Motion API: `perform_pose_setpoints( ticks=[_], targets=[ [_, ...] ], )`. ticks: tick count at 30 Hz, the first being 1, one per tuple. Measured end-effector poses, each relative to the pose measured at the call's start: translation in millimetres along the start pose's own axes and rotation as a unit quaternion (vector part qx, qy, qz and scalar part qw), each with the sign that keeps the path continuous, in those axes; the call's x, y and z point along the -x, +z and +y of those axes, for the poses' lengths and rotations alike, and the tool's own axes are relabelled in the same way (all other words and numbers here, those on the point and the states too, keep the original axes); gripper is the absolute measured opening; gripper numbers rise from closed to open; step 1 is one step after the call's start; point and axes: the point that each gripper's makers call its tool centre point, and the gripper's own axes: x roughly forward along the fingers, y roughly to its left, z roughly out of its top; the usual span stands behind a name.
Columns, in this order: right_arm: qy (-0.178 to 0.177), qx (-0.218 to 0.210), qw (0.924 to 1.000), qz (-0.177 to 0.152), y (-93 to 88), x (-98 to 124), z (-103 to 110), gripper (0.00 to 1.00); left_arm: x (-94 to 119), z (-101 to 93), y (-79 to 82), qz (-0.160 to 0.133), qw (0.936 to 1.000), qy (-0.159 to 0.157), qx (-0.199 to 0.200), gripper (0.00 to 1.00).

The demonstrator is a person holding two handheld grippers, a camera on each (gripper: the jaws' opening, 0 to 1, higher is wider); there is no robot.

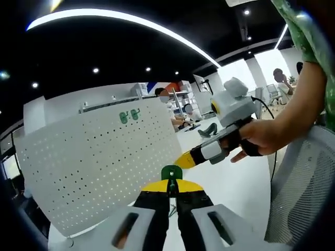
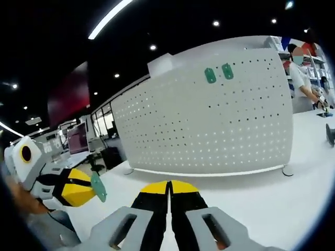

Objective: Insert the hook assembly into the mounting plate slot until the hook locks in place.

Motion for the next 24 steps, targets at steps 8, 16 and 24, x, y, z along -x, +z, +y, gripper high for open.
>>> perform_pose_setpoints(
  ticks=[8, 16, 24],
  targets=[
    [-0.001, -0.007, 0.9999, -0.008, 5.2, 3.1, -7.0, 0.0, -1.0, -1.9, 4.8, -0.004, 1.0, 0.001, -0.006, 0.03],
    [-0.007, -0.011, 0.9998, -0.016, 9.6, 4.6, -8.6, 0.0, 2.1, 16.3, 15.0, -0.014, 0.9997, 0.017, 0.009, 0.03],
    [-0.011, -0.005, 0.9996, -0.025, 15.1, 5.4, -7.9, 0.0, -1.7, 33.3, 34.4, -0.022, 0.9994, 0.025, -0.001, 0.03]
  ],
)
